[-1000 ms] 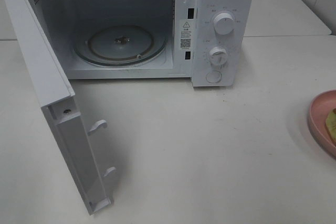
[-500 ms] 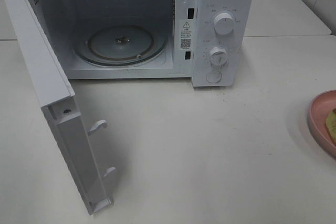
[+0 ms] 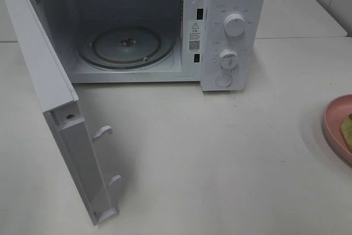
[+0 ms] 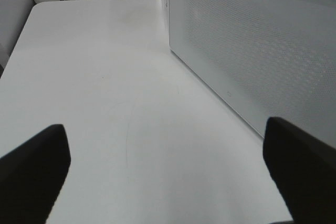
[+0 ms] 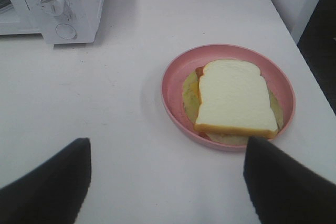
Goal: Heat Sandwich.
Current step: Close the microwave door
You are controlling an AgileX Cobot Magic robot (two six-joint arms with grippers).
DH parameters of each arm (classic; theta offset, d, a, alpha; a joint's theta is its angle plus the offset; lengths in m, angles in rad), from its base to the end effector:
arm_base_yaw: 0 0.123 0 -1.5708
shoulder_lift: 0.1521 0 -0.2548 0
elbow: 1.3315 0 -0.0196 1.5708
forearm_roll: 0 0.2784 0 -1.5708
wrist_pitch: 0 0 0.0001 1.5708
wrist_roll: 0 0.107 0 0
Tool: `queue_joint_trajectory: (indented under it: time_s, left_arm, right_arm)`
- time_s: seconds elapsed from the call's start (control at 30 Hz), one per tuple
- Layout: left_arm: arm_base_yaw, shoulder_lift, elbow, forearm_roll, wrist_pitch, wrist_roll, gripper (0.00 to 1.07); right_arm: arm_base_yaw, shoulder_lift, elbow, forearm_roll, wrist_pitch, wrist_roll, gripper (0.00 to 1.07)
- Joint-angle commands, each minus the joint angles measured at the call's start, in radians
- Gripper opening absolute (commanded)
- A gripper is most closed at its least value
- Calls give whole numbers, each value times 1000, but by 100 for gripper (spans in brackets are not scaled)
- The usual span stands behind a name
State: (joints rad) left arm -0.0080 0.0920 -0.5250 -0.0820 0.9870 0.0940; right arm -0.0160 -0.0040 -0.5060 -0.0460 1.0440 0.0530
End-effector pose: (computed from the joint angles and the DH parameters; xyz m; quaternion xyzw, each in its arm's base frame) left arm 0.0799 -0.0080 0.2920 0.0421 0.8497 -0.0184 0.5252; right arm 0.0635 -0.0053 0.2871 0.0300 0.8454 -0.0131 0.5331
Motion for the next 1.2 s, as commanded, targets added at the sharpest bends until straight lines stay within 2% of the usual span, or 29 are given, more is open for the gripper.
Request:
queue_joint_trajectory:
  time_s: [0.03, 0.07, 0.1, 0.2, 0.23, 0.27, 0.3, 0.33, 0.37, 0.4, 0.43, 0.47, 0.7, 0.77, 0.97, 1.0, 1.13, 1.2]
  left_arm:
    - [2, 65, -6, -6, -64, 4, 76]
    - [2, 65, -6, -6, -64, 4, 76]
    - [2, 86, -6, -6, -83, 4, 72]
    - [2, 164, 0, -7, -147, 4, 47]
    - [2, 164, 0, -7, -147, 4, 47]
    - [2, 185, 2, -5, -169, 4, 41]
    - [2, 225, 4, -5, -213, 4, 29]
    - [2, 248, 4, -5, -233, 4, 23]
    - [2, 248, 4, -5, -233, 4, 23]
    - [2, 269, 7, -5, -261, 4, 17]
    - [2, 308, 19, -6, -307, 4, 5]
    - [2, 330, 29, -7, -336, 4, 0]
    - [2, 423, 120, -8, -564, 10, 0]
    - [2, 458, 172, -9, -718, 24, 0]
    - [2, 527, 245, -9, -932, 30, 0]
    - [2, 557, 273, -9, -1022, 30, 0]
    - [2, 657, 303, -8, -1183, 30, 0]
    - [2, 682, 303, -8, -1209, 30, 0]
  right_arm:
    - [-7, -26, 1, 4, -5, -13, 76]
    - [-7, -26, 1, 4, -5, -13, 76]
    - [-7, -26, 1, 4, -5, -13, 76]
    - [-7, -26, 1, 4, -5, -13, 76]
    - [-7, -26, 1, 4, -5, -13, 76]
    - [-7, -26, 1, 4, -5, -13, 76]
    - [-7, -26, 1, 4, -5, -13, 76]
    - [-7, -26, 1, 4, -5, -13, 76]
    - [-7, -26, 1, 4, -5, -13, 76]
    - [-7, -26, 1, 4, -5, -13, 76]
    - [-7, -26, 1, 4, -5, -13, 76]
    - [-7, -26, 1, 4, -5, -13, 76]
    - [-7, -26, 1, 4, -5, -13, 76]
    - [-7, -26, 1, 4, -5, -13, 76]
    - [-7, -26, 1, 4, -5, -13, 76]
    - [-7, -26, 1, 3, -5, -13, 76]
    - [-7, -26, 1, 3, -5, -13, 76]
    - [-7, -26, 1, 3, -5, -13, 76]
